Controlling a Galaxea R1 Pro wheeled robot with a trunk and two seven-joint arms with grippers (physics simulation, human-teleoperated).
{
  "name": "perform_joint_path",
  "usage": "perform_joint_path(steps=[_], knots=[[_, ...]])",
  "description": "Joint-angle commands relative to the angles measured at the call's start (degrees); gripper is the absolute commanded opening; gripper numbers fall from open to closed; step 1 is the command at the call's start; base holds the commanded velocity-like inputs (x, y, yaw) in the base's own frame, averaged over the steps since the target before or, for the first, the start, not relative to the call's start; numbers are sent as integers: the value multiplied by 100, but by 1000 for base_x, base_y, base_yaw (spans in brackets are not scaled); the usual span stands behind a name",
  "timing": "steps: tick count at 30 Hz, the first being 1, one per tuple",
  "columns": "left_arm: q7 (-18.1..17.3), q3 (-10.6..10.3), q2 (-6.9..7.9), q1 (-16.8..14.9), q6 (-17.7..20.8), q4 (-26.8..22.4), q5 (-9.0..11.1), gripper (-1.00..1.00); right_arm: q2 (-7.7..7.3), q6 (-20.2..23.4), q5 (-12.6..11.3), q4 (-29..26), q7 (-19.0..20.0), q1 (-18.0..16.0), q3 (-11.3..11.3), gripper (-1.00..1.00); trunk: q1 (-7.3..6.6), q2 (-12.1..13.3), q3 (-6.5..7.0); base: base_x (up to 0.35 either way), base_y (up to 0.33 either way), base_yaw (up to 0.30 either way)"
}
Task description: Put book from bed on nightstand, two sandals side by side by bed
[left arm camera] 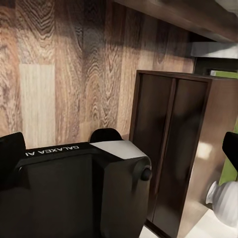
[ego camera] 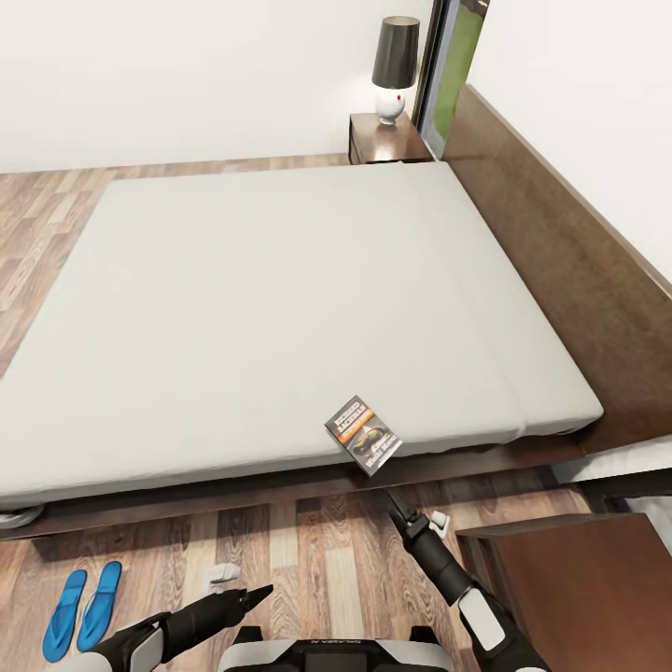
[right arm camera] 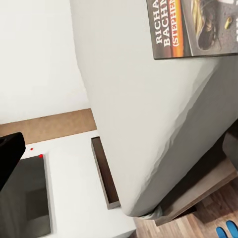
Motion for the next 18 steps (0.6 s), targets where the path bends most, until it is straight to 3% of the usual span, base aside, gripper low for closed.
perform_joint_path(steps=[1,18], knots=[[-13,-49,1,-2,-21,3,39,100,3,56,-5,-1,18,-3,-29,100,1,-4,-4,0,2,0],[-13,-48,1,-2,-19,3,39,100,-3,56,-15,-1,142,-3,-29,100,1,-4,-4,0,0,0]])
